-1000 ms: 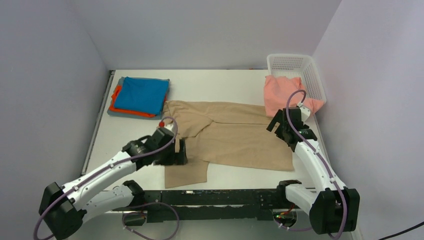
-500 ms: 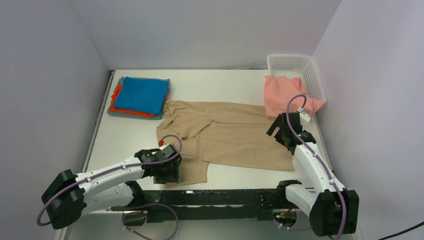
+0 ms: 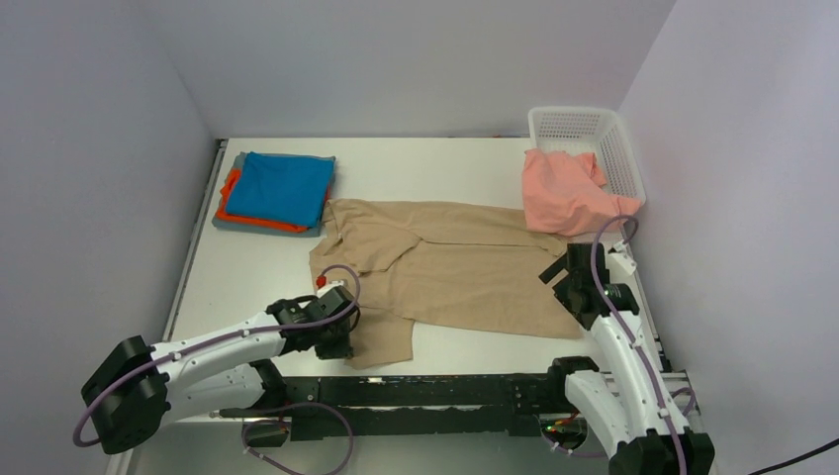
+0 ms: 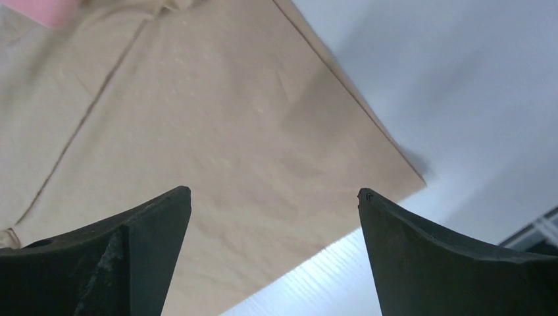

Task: Fold and stack the t-shirts
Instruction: Grab the side of the flattened tshirt closest away from the robot with both arms, then fold the other side of the tshirt into a rectangle

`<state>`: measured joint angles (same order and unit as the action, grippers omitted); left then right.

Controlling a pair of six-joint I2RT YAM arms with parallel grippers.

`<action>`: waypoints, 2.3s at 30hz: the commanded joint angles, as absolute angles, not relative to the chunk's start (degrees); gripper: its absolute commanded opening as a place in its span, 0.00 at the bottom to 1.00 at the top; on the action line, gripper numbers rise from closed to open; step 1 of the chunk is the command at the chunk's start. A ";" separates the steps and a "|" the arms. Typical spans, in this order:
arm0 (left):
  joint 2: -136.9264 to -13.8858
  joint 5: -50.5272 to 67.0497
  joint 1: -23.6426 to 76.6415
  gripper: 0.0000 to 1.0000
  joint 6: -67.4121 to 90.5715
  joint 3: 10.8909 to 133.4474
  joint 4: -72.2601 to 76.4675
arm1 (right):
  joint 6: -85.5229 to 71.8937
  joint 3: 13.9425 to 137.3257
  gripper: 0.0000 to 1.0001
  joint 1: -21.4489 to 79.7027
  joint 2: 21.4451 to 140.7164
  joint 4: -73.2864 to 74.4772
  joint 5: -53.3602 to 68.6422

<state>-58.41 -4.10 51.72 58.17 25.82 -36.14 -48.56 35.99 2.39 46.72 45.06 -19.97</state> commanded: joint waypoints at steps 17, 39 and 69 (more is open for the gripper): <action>-45.87 1.05 52.10 0.00 57.08 21.72 -35.74 | -70.14 19.93 0.96 2.17 38.75 51.17 -11.53; -38.31 6.16 52.03 0.00 60.51 21.00 -42.61 | -66.66 18.72 0.00 2.18 39.37 46.09 -12.91; -50.47 12.35 35.08 0.00 40.20 38.01 -25.24 | -56.62 31.24 0.01 2.12 47.50 41.47 -6.79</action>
<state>-48.82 11.42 40.16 46.06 34.65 -31.18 -59.16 26.63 2.28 45.82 46.09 -6.92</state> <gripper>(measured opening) 0.022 0.011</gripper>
